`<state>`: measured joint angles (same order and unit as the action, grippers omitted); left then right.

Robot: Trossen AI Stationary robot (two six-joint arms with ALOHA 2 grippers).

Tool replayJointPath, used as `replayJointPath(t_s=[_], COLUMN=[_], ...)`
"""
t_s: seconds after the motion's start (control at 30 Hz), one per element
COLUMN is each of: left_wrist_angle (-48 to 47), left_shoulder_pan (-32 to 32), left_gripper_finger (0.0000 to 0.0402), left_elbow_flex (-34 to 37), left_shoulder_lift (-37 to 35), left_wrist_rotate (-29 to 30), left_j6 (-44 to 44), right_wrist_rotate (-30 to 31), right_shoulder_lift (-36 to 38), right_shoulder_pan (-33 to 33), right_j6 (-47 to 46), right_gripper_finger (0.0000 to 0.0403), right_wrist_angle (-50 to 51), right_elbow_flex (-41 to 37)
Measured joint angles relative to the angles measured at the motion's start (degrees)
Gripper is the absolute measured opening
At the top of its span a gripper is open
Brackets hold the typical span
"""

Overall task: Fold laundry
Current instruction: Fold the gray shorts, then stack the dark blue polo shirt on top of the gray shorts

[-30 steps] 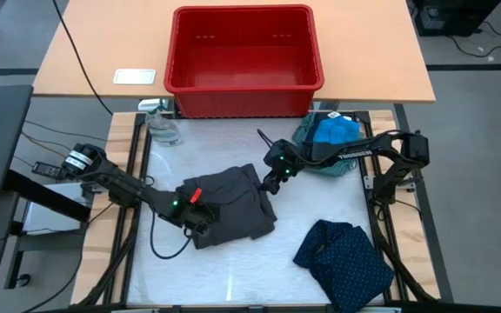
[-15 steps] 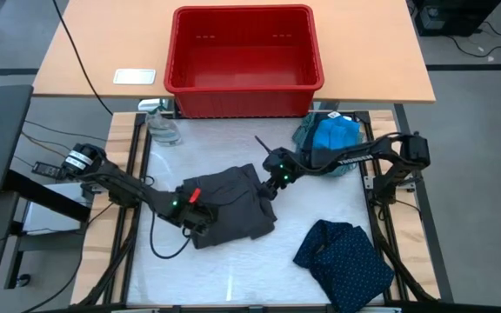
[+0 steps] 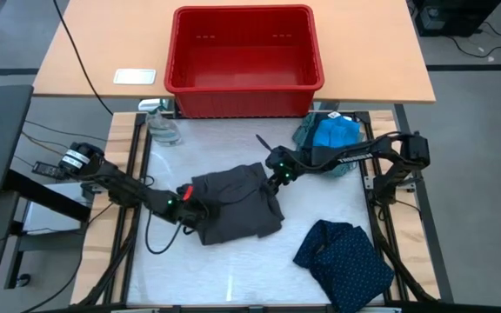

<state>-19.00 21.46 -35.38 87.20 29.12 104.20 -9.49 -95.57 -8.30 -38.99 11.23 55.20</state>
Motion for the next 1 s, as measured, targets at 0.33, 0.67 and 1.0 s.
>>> replayJointPath(t_s=[0.33,0.67,1.0], left_wrist_angle=[-2.22,-10.3,-7.34], left_shoulder_pan=[-0.68,-2.08,-1.95], left_gripper_finger=[0.0222,0.0306,0.0386], left_elbow_flex=[-1.42,-2.54,0.7], left_shoulder_lift=[-2.97,-7.76,-3.83], left_wrist_rotate=[-0.95,-0.87,-0.44], left_j6=[1.22,2.95,3.88], right_wrist_rotate=[-1.03,-3.68,-8.82], right_shoulder_lift=[0.0,0.0,-3.21], right_shoulder_pan=[-4.4,-6.82,-7.17], right_j6=[2.93,0.99,-2.84], right_gripper_finger=[0.0361,0.0361,0.0361], right_wrist_angle=[2.66,-3.45,-14.75], right_elbow_flex=[0.0,-4.0,-8.63])
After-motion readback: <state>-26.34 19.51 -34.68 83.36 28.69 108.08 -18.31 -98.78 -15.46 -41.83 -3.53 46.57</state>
